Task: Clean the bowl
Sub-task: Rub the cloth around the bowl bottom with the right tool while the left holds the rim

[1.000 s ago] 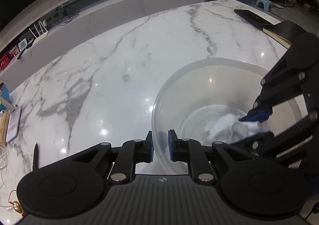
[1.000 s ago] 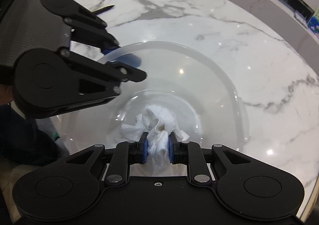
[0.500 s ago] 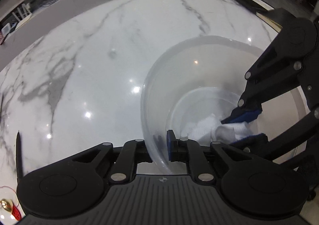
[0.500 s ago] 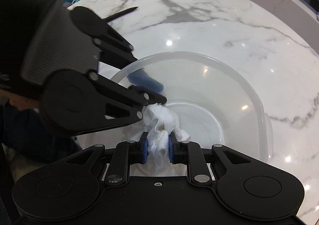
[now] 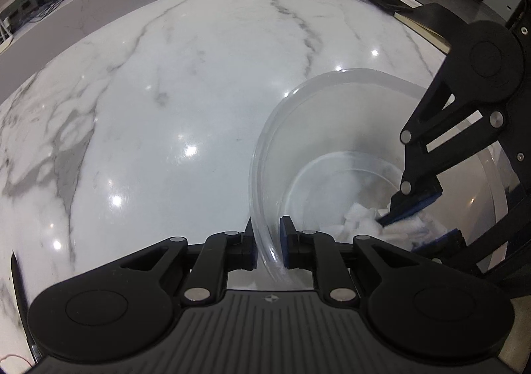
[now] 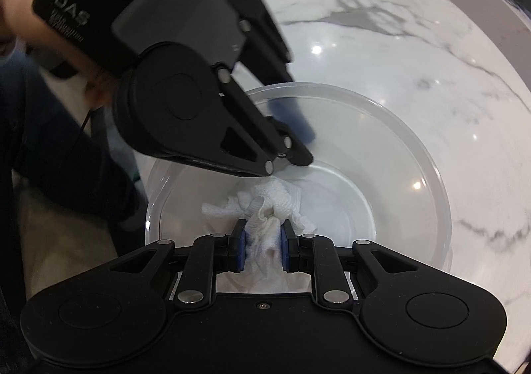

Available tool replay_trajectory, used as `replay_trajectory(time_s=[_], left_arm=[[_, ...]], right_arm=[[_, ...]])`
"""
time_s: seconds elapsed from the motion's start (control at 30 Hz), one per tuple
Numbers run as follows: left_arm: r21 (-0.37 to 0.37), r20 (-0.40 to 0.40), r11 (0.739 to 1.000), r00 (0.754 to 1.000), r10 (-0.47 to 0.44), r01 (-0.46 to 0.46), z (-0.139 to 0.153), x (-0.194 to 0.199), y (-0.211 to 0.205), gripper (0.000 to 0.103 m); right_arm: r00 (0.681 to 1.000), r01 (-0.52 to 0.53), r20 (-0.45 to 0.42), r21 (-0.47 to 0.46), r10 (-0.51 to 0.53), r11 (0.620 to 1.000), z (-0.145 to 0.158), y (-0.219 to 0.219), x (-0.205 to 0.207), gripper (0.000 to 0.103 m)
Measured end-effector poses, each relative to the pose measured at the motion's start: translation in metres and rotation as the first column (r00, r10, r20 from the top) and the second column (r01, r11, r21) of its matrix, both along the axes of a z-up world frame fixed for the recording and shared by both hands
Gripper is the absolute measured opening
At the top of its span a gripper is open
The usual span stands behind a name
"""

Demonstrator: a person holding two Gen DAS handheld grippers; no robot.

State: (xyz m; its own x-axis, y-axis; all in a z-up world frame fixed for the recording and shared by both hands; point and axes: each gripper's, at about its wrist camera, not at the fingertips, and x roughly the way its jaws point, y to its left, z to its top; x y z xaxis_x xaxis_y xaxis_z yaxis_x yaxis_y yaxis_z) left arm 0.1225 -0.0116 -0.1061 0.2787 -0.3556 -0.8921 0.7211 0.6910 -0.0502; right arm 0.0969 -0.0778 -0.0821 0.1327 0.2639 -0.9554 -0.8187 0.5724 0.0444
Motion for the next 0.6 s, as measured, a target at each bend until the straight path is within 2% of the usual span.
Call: replay_trajectory(time_s=[0.2, 0.3, 0.47, 0.6], left_arm=[[0.002, -0.006, 0.999, 0.999, -0.04, 0.04, 0.0, 0.003, 0.0, 0.014], [-0.006, -0.016, 0.999, 0.999, -0.04, 0.04, 0.0, 0.004, 0.001, 0.013], [0.019, -0.005, 0.997, 0.997, -0.077, 0.077, 0.0, 0.0, 0.001, 0.012], [0.04, 0.009, 0.994, 0.994, -0.106, 0.106, 0.0, -0.003, 0.001, 0.011]], right_arm=[[0.982, -0.188, 0.0, -0.072, 0.188, 0.98, -0.002, 0.015, -0.003, 0.018], [0.971, -0.239, -0.017, -0.107, 0.239, 0.965, -0.002, 0.015, -0.002, 0.018], [0.966, -0.259, -0.035, -0.186, 0.257, 0.948, -0.004, 0.007, 0.002, 0.018], [0.962, -0.266, -0.008, -0.24, 0.272, 0.934, -0.005, 0.002, 0.006, 0.018]])
